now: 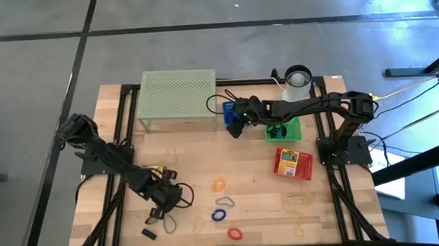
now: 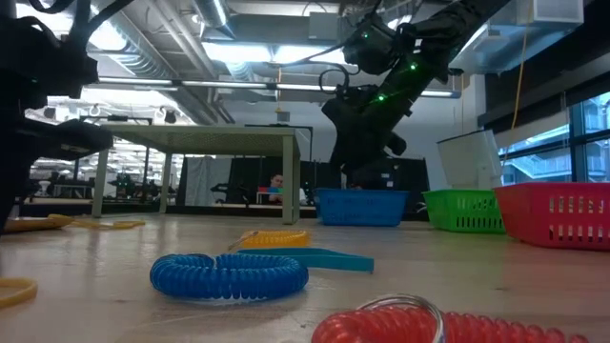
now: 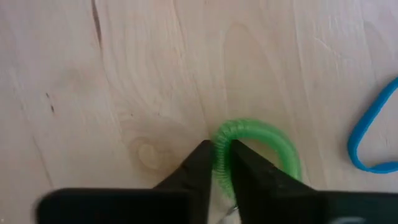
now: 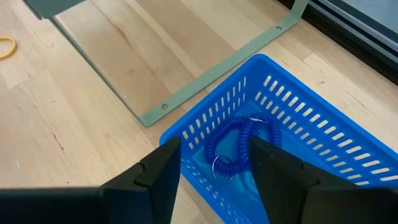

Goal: Pick & Place Office Desk Supplies
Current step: Put the green spring keychain into the blue bin

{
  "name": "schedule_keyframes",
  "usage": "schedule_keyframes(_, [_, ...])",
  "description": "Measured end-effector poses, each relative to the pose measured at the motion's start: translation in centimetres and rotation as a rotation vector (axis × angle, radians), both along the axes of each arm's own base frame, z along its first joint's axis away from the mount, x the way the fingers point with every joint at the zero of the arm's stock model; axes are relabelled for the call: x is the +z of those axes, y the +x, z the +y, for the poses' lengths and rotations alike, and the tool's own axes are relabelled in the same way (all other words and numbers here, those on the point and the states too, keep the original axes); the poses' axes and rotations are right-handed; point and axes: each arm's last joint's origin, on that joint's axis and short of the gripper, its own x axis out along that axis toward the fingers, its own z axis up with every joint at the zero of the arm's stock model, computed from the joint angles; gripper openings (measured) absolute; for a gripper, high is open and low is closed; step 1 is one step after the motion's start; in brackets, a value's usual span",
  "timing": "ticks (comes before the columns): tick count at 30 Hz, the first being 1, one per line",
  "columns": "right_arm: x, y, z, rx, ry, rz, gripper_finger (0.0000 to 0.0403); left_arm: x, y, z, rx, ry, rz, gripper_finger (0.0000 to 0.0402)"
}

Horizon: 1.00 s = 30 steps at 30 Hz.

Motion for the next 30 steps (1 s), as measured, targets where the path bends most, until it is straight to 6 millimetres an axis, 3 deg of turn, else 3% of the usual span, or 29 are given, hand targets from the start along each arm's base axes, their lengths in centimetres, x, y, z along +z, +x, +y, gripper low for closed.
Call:
schedule_keyframes(2, [0.0, 0.0, 0.0, 0.001, 0.001, 0.0, 0.0187, 0.2, 0.2, 0.1, 0.0, 0.005, -0.032, 0.0015])
schedule_keyframes(8, [2.0, -0.5, 0.4, 0.064, 0.029, -0.06, 0.0187, 1.6, 1.3, 0.9, 0.05, 0.078, -0.216, 0.0011])
schedule_keyframes(14, [5.8, -1.7, 1.7, 0.102, 0.007, -0.184, 0.0187, 4.7, 3.8, 2.5, 0.151, 0.353, -0.619, 0.0011])
schedule_keyframes(20, [7.6, -1.8, 4.7, 0.194, 0.001, -0.27, 0.0187, 9.1, 6.4, 4.0, 0.333, 0.606, -0.977, 0.0011])
schedule_keyframes(25, [8.3, -1.2, 8.4, 0.334, -0.031, -0.342, 0.0187, 12.1, 7.2, 5.0, 0.395, 0.582, -1.188, 0.0012])
schedule_keyframes(30, [9.7, -0.9, 11.9, 0.464, -0.139, -0.471, 0.0187, 13.0, 7.5, 5.4, 0.32, 0.492, -1.306, 0.0012])
